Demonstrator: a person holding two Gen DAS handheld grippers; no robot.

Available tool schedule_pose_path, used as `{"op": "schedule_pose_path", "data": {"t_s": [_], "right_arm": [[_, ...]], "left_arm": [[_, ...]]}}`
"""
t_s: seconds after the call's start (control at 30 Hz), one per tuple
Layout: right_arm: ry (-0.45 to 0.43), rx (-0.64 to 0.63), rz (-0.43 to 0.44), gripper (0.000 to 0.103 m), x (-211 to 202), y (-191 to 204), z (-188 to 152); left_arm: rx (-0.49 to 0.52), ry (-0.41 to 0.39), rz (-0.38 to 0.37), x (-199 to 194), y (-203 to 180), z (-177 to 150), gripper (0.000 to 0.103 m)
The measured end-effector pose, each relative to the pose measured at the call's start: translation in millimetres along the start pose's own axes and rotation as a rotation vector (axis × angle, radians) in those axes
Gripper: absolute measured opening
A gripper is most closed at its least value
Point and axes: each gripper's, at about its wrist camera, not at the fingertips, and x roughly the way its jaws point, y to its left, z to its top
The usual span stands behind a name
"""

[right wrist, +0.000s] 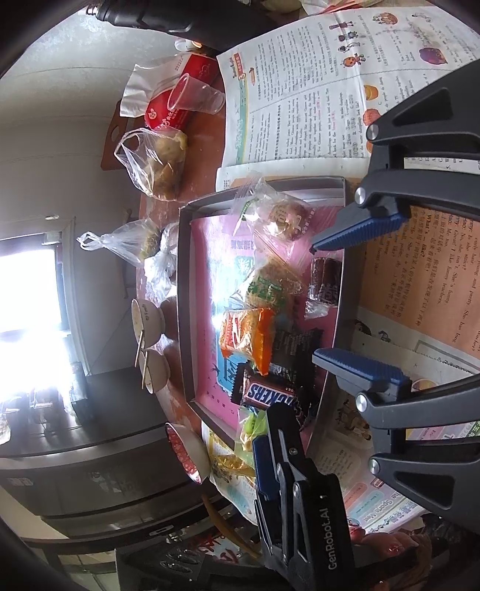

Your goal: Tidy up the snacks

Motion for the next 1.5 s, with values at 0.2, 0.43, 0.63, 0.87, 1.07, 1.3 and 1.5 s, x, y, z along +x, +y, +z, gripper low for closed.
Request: {"op": "schedule_pose_path", "data": {"t_s": [0.2,0.43,0.63,0.87,1.07,1.3,1.5], "right_arm": [[-0.031,0.019,-0.020,0.068,-8,-3,2],[-0.123,0.033,-0.033,0.081,-30,-3,5],[-0.162,0.035,-0.039,0.090,-49,4,2],[-0.149,0.043,-0.040,0.095,-59,12,-15],[-0.126,0.060,-0.050,0.096,-57,13,-33],[-0.082,0.072,-0.062,0.096,-50,15,-53],[-0.081,0.067,-0.064,0.096,-53,18,-56]], "left_arm": [[0.006,-0.018,0.013,-8,-1,0,0.069],[0.003,-0.039,0.023,-20,-4,-3,0.075],[-0.013,-0.059,0.033,-36,-7,-18,0.078],[-0.045,-0.052,0.054,-48,-9,-48,0.079],[-0.060,-0.049,0.079,-52,-6,-63,0.079],[-0.046,-0.014,0.092,-49,-7,-75,0.079],[-0.049,-0.023,0.089,-54,-7,-79,0.079]]}}
